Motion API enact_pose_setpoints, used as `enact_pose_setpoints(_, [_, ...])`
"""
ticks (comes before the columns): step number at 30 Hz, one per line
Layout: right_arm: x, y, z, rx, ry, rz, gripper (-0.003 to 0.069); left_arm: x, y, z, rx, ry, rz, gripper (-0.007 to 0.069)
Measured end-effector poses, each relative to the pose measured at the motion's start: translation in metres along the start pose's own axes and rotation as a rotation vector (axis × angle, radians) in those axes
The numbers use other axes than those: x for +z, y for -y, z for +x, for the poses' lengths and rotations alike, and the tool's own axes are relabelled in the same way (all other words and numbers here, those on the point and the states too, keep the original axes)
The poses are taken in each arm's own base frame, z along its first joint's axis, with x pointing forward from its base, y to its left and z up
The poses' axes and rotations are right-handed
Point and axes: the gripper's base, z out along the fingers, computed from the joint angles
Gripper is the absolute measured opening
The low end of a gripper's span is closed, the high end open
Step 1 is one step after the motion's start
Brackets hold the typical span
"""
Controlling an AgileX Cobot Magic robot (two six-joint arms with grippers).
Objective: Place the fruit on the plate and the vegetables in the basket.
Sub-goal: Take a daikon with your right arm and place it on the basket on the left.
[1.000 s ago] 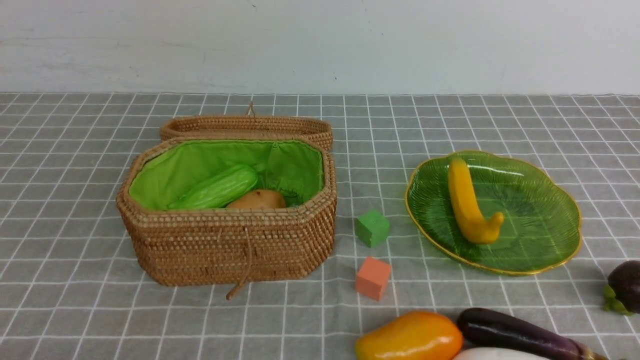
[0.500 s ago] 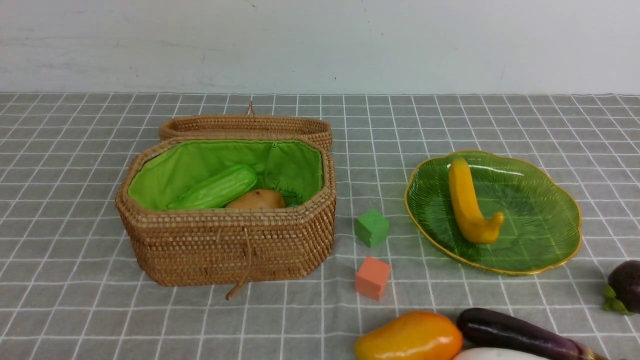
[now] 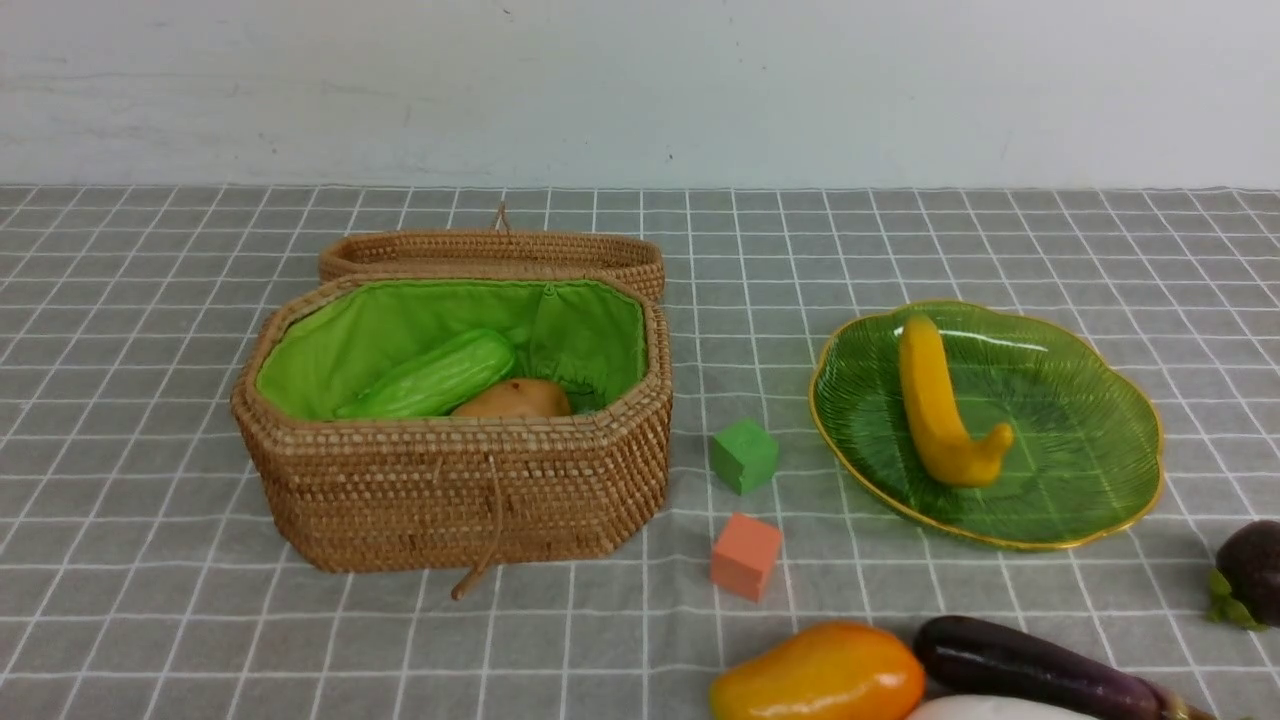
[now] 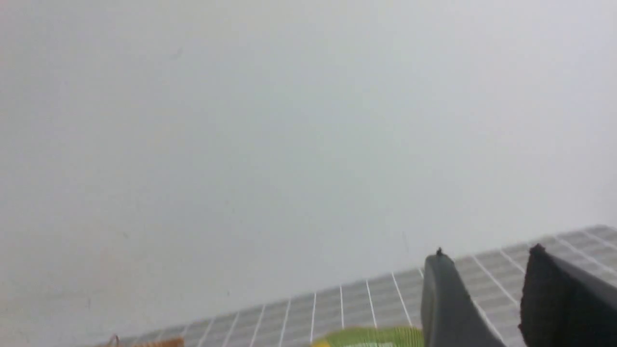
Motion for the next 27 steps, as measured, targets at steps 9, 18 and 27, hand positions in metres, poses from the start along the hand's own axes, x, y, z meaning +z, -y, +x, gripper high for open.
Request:
enact_pose_setpoints(9, [0.002, -0.005, -0.027, 0.248, 0.067, 0.000, 0.0240, 0.000, 0.000, 0.000, 0.000, 0.000, 0.000, 0.0022])
enact_pose_setpoints(18, [0.039, -0.034, -0.106, 0.271, -0.127, -0.015, 0.0240, 0.000, 0.000, 0.000, 0.000, 0.000, 0.000, 0.0029])
enact_pose_setpoints(27, [0.100, -0.029, -0.072, 0.009, -0.651, 0.081, 0.0240, 0.000, 0.000, 0.000, 0.000, 0.000, 0.000, 0.0029])
